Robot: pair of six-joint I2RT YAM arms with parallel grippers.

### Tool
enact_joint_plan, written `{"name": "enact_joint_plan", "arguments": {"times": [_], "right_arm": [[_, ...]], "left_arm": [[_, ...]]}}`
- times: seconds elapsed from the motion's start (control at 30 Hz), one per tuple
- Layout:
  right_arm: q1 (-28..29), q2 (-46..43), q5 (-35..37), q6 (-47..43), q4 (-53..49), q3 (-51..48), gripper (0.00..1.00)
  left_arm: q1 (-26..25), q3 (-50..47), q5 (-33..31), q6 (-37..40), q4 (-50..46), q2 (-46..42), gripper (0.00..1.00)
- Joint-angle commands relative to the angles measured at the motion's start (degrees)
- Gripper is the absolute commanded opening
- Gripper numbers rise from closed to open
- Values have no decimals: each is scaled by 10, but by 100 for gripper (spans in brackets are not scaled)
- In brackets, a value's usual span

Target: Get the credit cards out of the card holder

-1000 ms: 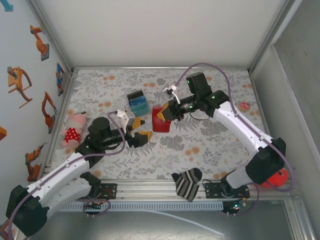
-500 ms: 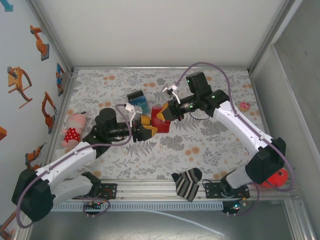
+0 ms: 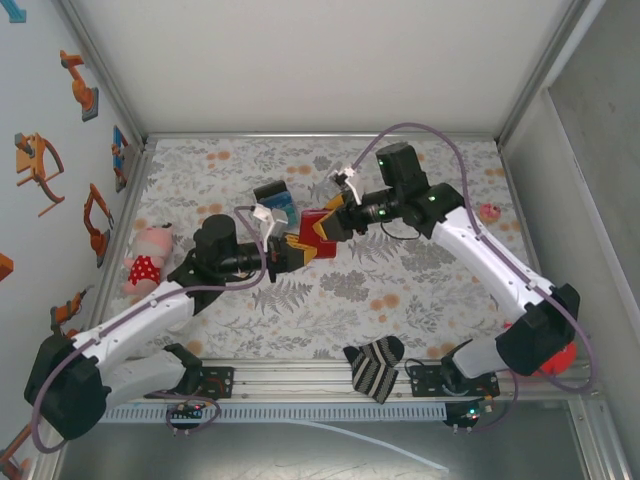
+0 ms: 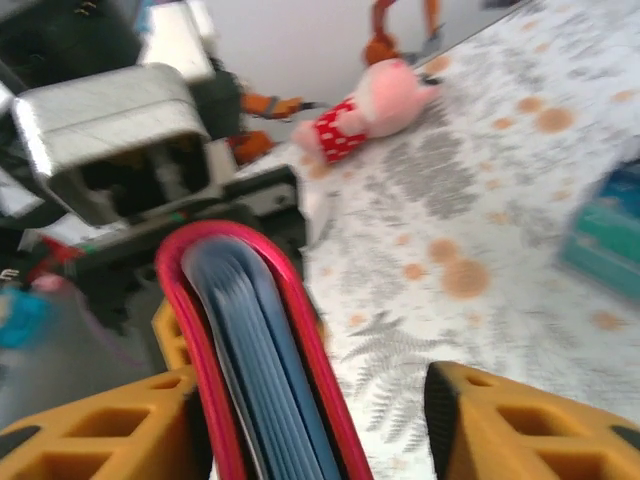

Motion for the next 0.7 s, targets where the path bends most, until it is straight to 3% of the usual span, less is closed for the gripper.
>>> {"name": "enact_joint_plan", "arguments": {"times": [0.0,0.13,0.37,0.67], "right_arm": [[1,-54,162,102,71,-26,61],[13,-73,258,192,106,-63,61],[103,-61,396,223,124,-66,59],[140,17,419,227,125,-11,54]], "left_arm": [[-3,-10,-93,21,-10,-40,0],[-3,-30,-198,2,16,-50,0],[-3,-30,-247,-17,37,-34,0],[-5,-29,-251,-30,57,-16,0]]}}
